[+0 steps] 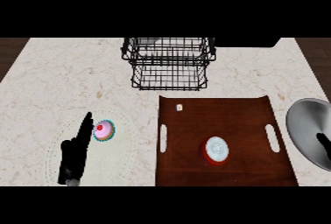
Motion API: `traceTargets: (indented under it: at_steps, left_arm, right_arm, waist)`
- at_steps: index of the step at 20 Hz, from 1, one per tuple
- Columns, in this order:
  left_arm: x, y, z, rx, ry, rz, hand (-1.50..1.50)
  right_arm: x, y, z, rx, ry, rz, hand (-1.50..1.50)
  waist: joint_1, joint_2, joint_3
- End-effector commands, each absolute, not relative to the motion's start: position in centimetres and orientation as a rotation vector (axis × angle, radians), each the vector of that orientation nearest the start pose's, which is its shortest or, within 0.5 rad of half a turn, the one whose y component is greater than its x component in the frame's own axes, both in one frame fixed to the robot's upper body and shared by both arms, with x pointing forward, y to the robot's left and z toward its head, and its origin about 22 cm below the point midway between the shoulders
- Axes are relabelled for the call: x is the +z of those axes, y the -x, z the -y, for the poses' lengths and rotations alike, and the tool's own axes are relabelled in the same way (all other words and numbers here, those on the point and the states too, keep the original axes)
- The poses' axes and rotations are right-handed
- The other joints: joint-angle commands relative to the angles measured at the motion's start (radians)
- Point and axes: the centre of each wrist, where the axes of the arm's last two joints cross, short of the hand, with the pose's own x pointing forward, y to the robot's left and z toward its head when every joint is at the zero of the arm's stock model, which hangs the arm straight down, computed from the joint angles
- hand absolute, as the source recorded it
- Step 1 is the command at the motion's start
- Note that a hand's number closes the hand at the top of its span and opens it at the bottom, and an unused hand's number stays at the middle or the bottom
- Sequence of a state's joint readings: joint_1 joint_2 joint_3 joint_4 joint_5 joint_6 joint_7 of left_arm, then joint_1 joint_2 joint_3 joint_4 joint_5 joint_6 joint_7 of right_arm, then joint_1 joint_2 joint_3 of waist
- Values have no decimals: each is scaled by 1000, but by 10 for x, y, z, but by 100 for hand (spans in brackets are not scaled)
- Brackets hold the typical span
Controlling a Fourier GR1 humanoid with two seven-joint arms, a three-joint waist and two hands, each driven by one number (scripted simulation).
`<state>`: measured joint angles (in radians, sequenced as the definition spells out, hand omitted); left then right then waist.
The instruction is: Pick the can from the tray and place it in the tiered basket
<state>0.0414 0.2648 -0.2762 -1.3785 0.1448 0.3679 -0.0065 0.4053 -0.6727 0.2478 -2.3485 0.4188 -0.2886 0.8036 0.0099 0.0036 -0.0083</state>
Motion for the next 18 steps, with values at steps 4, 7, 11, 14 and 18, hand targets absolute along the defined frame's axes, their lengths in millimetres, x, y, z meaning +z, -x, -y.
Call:
traceTargets:
  at_steps: [4, 7, 11, 14, 18]
  left_arm:
    - [-58, -217, -242, -59, -252, 1318, 0]
    - [-56, -226, -253, -31, -248, 1298, 0]
    - [-56, -219, -233, -38, -226, 1315, 0]
    - [-49, -223, -235, -45, -244, 1305, 0]
    - [-58, -222, -235, -40, -263, 1306, 0]
  right_arm:
    - [150, -138, 219, 451, 945, 1069, -150]
    - [140, -155, 195, 485, 957, 1049, -150]
    - [121, -155, 169, 575, 1017, 976, -150]
    - [113, -173, 162, 627, 1040, 878, -150]
    - [102, -171, 137, 680, 1030, 806, -150]
  waist:
    - [20, 2, 2]
    - [18, 2, 3]
    - [11, -2, 4]
    - [15, 0, 5]
    - [2, -1, 4]
